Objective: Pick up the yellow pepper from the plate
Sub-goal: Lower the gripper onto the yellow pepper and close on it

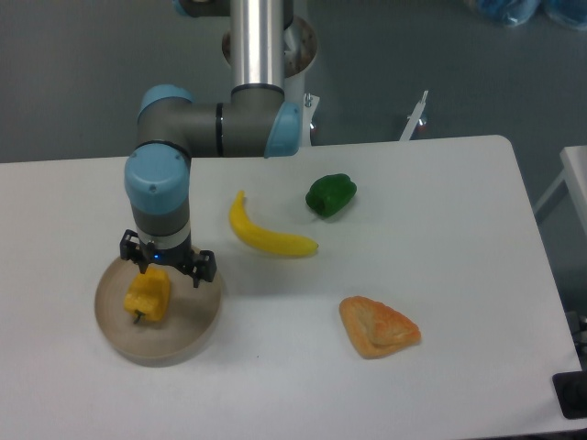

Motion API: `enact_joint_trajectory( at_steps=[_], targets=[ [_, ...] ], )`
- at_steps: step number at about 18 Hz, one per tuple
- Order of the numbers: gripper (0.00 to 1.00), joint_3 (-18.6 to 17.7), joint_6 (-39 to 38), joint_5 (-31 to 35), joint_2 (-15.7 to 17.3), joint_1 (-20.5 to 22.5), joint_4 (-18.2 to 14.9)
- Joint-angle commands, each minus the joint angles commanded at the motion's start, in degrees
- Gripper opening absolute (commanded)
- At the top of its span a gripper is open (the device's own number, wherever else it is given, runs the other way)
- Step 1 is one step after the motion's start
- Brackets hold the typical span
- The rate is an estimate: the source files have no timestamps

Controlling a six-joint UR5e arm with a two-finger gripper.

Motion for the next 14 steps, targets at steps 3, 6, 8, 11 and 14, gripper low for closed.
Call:
enact_joint_trajectory(
  at_steps=[3,6,8,11,14],
  targets=[
    [1.0,0.0,0.09,0.09,-0.88,-0.62,0.35],
    [1.0,-0.09,0.0,0.26,-1.67,-1.5,0.61],
    [1.0,-0.09,0.0,1.13,-2.9,-1.85,1.14],
    [1.0,-0.09,-2.28,3.33,-4.04,-2.99,2.19],
    [0.72,-0.09,-2.29,3.52,-4.4,-2.99,2.46]
  ],
)
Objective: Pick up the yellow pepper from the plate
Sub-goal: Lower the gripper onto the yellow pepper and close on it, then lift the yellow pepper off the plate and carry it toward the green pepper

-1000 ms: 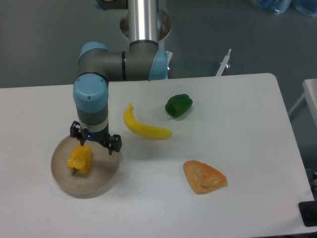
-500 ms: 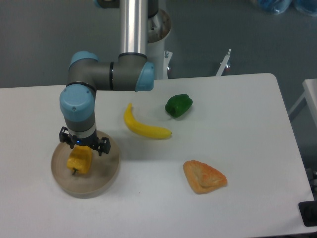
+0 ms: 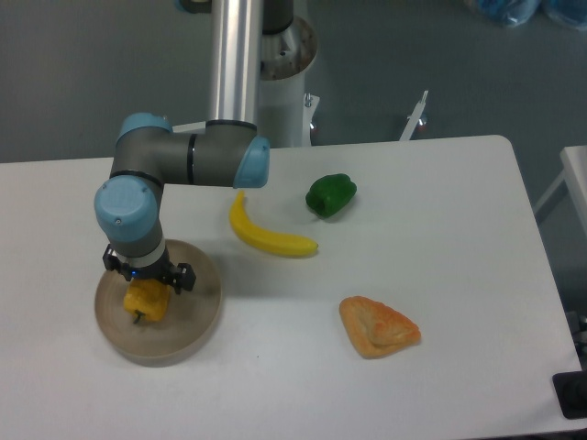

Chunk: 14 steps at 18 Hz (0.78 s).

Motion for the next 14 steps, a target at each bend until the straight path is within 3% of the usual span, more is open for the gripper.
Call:
enact_joint_trajectory(
  at_steps=[1,3,8,14],
  targets=[
    [0.37,0.09,-0.17,0.09,0.26,0.0,0.0],
    [0.01,0.17,-0.18,-0.09,0.96,0.09,-0.26],
    [0.0,0.26,0.97,-0.53,8.34,4.21,-0.7],
    [0.0,1.41,2.28,-0.44,12.12,11.33,-0.79]
  ],
)
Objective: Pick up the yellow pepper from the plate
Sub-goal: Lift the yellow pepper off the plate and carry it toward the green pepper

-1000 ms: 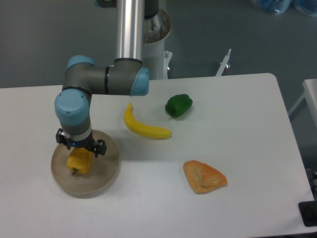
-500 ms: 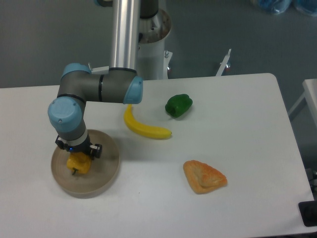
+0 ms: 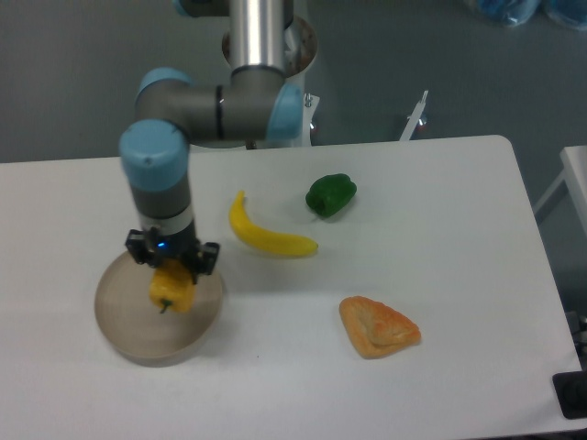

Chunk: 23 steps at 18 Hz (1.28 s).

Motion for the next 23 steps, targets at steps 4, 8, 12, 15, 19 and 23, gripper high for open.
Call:
enact_joint_trajectory(
  at_steps=[4,8,12,15,19,23],
  targets=[
    [0.0,0.09,9.12,0.44,2.02,3.69,-3.32],
    [0.0,0.53,28.35,0.44,3.95,10.01,-9.4],
    [0.0,0.0,47.68,0.44,4.23,16.96,-11.95],
    [0.0,-0.17,60.53,0.53,4.31,21.27,-12.3],
    [0.0,0.62,75.72,0.44,3.88,25.22,-12.92],
    [0.0,0.79,81.75,0.53,3.35,26.64,-15.02]
  ],
)
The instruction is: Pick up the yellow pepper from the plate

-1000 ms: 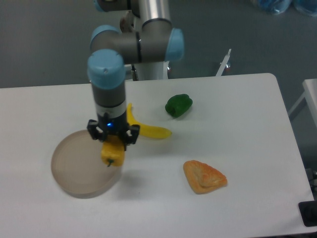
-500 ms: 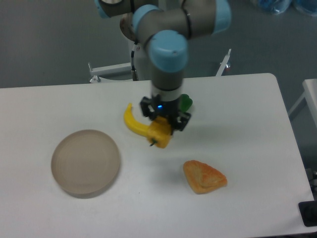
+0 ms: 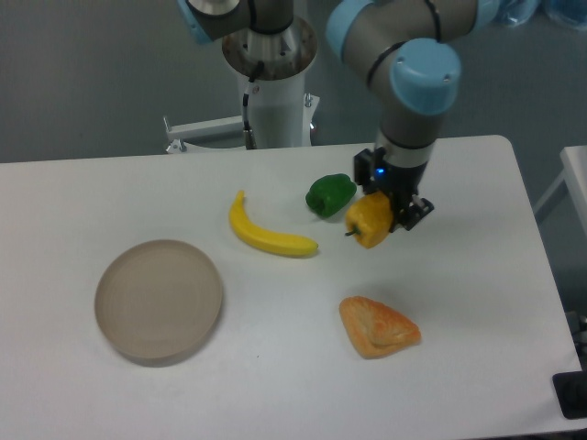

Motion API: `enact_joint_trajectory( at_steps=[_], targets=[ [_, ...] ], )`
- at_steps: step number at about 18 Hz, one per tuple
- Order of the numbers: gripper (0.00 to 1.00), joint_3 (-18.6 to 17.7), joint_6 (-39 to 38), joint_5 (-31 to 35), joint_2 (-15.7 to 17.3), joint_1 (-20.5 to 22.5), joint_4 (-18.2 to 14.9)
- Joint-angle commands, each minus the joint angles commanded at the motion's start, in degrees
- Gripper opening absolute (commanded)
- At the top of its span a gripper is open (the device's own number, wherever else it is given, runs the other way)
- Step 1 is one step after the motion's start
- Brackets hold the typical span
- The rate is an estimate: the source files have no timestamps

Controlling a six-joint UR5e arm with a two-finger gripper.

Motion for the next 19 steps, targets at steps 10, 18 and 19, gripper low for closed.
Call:
enact_joint_trajectory(
  at_steps=[10,18,19],
  targets=[
    [0.0,1.23,5.98,4.83,-2.28,-0.26,-0.27],
    [0.0,1.32,5.54,4.74,-2.64,-0.35,-0.27],
    [0.0,1.32,5.54,4.66,-2.64,-0.35,-0.27]
  ],
)
